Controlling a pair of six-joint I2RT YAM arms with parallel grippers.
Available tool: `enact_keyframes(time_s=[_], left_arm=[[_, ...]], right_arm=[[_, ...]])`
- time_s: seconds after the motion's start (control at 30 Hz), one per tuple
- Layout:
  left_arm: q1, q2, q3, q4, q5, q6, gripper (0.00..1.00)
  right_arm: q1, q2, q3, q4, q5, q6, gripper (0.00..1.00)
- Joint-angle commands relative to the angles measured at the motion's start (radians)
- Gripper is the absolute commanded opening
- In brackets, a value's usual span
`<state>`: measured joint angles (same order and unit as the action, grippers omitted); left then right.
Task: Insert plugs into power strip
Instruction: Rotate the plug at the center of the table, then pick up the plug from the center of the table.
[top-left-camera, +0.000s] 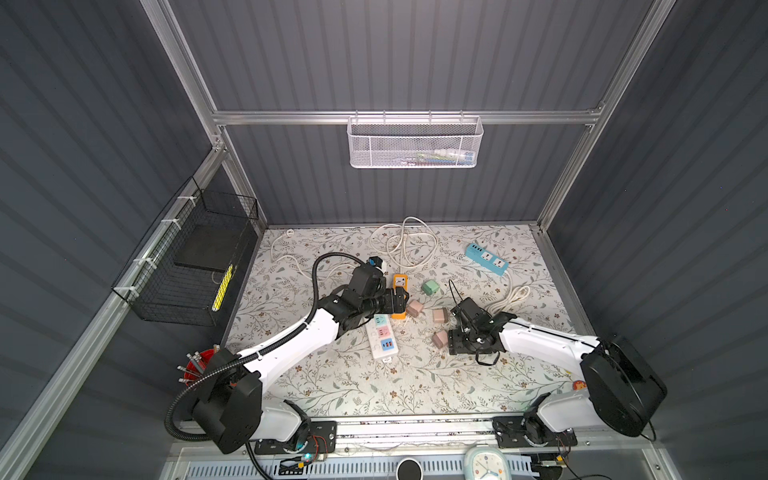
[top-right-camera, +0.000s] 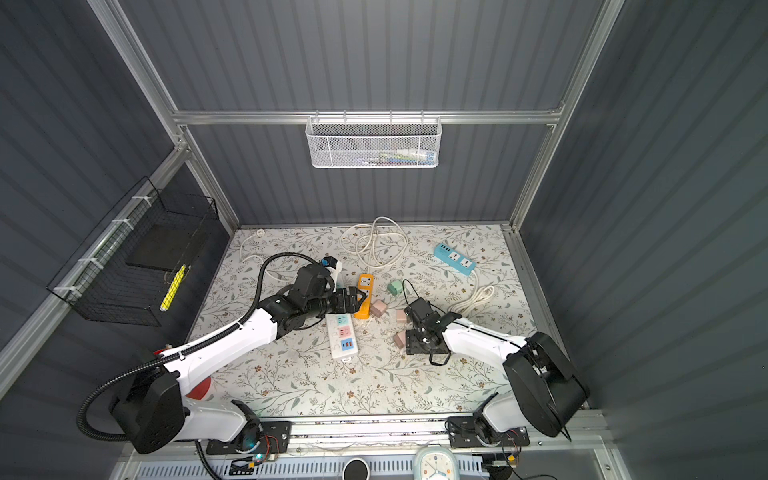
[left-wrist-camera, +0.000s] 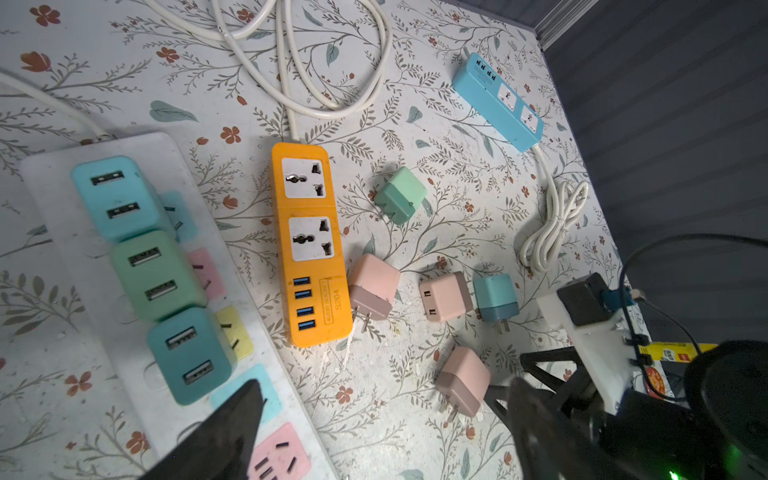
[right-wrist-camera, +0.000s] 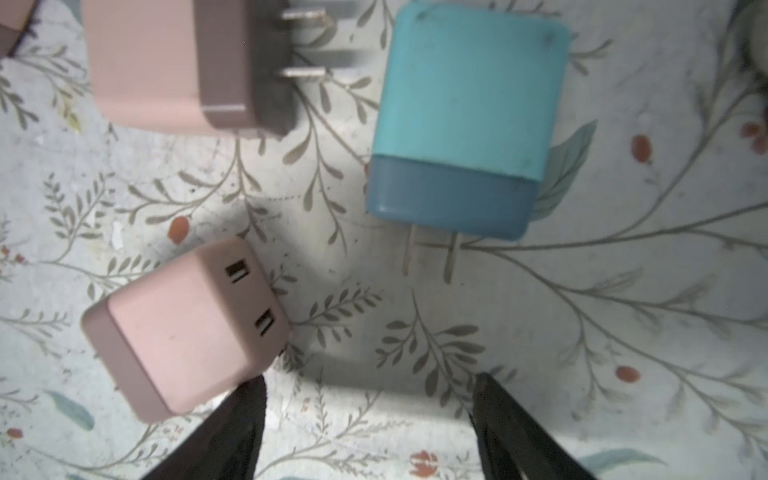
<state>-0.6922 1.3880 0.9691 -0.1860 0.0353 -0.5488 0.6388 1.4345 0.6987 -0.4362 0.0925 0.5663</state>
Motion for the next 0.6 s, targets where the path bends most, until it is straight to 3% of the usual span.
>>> enact_keyframes(time_s=[0.0, 0.13, 0.3, 0.4, 0.47, 0.57], left_arm=[[-0.019, 0.034, 0.04, -0.001, 0.028, 0.037, 0.91], [-0.1, 0.084, 0.101, -0.072, -0.032, 0.095, 0.89], [-0.231, 0.072, 0.117, -0.06, -0.262, 0.16, 0.89], [-0.239, 0.025, 0.068, 0.039, -0.274, 0.147, 0.92], [-0.238, 0.02, 0.082, 0.04, -0.284, 0.154, 0.99], [-0.24, 0.014, 0.106, 0.033, -0.297, 0.18, 1.0]], right_arm=[[-0.004, 0.008, 0.057, 0.022, 0.005, -0.027, 0.78], [-0.012, -0.035, 0.078, -0.011, 0.008, -0.043, 0.78], [-0.018, -0.17, 0.03, 0.031, -0.027, -0.05, 0.78], [-0.018, -0.248, 0.01, 0.029, 0.039, -0.04, 0.78], [-0.019, -0.306, -0.012, 0.035, 0.096, -0.052, 0.79], [-0.021, -0.4, -0.058, 0.082, 0.127, -0.067, 0.79]])
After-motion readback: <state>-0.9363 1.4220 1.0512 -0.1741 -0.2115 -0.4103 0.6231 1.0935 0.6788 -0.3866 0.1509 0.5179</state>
